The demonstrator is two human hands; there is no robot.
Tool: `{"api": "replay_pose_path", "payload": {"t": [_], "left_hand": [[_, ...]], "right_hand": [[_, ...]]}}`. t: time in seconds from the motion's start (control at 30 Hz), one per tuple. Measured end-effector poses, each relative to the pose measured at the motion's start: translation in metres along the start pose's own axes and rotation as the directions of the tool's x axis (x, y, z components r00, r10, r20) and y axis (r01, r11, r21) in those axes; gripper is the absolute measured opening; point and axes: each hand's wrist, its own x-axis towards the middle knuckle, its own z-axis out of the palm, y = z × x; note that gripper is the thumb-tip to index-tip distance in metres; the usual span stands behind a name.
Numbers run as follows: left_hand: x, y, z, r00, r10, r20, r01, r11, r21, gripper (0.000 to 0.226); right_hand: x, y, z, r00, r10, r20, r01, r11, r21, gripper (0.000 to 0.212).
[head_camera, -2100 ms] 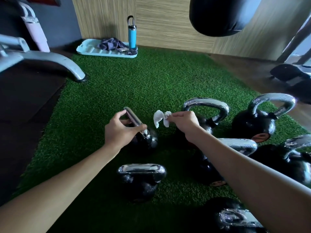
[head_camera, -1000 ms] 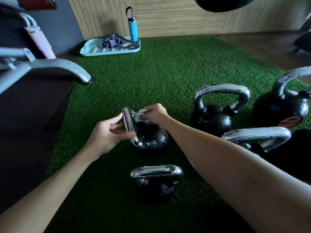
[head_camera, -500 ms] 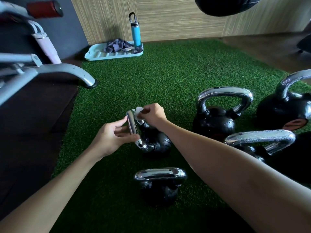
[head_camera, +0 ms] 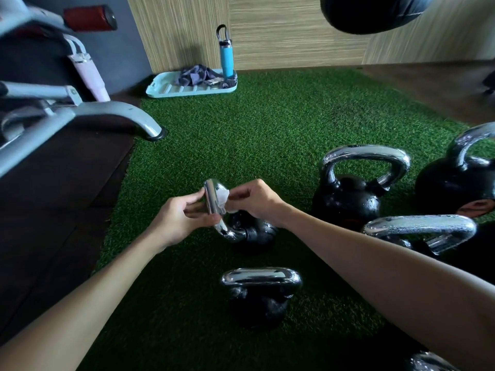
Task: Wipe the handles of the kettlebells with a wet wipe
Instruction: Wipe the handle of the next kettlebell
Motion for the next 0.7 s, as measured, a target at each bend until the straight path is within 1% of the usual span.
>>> {"api": "replay_pose_path", "payload": {"t": [0.07,0.13,0.2,0.33,0.43,0.53,0.63,0.67,0.7], "left_hand": [[0.000,-0.002,-0.001,1.000,-0.003,0.002,0.003,1.000,-0.011,0.107],[-0.001,-0.004,-0.004,1.000,-0.014,0.009,0.015,0.999,-0.040,0.113],[-0.002,-0.005,-0.004,1.000,-0.021,0.010,0.021,0.999,-0.044,0.118],[-0.002,-0.003,-0.001,1.000,-0.014,0.005,0.014,0.998,-0.059,0.113],[-0.002,-0.004,-0.002,1.000,-0.023,0.002,0.023,0.999,-0.028,0.117],[-0.003,-0.004,-0.005,0.999,-0.035,0.004,0.035,0.999,0.027,0.123],[-0.005,-0.004,-0.005,0.999,-0.033,0.008,0.033,0.999,0.011,0.126],[-0.005,-0.004,-0.004,0.999,-0.031,0.010,0.030,0.999,0.009,0.126],[-0.006,-0.004,-0.003,1.000,-0.028,0.010,0.028,1.000,0.010,0.124]], "right_hand": [[-0.017,0.002,-0.005,0.994,-0.019,0.110,0.021,1.000,-0.015,0.023],[-0.031,0.001,-0.011,0.985,-0.029,0.171,0.039,0.998,-0.055,0.026],[-0.036,-0.003,-0.011,0.984,-0.060,0.168,0.081,0.989,-0.122,0.025],[-0.035,-0.014,-0.009,0.981,-0.156,0.116,0.176,0.966,-0.190,0.018],[-0.041,-0.003,-0.009,0.980,-0.174,0.096,0.195,0.938,-0.287,0.019],[-0.045,0.011,-0.010,0.973,-0.192,0.124,0.227,0.887,-0.402,0.020],[-0.043,0.015,-0.011,0.960,-0.221,0.175,0.281,0.792,-0.542,0.019],[-0.041,0.013,-0.012,0.958,-0.228,0.172,0.286,0.771,-0.570,0.018],[-0.039,0.012,-0.013,0.959,-0.237,0.153,0.281,0.772,-0.570,0.018]]}}
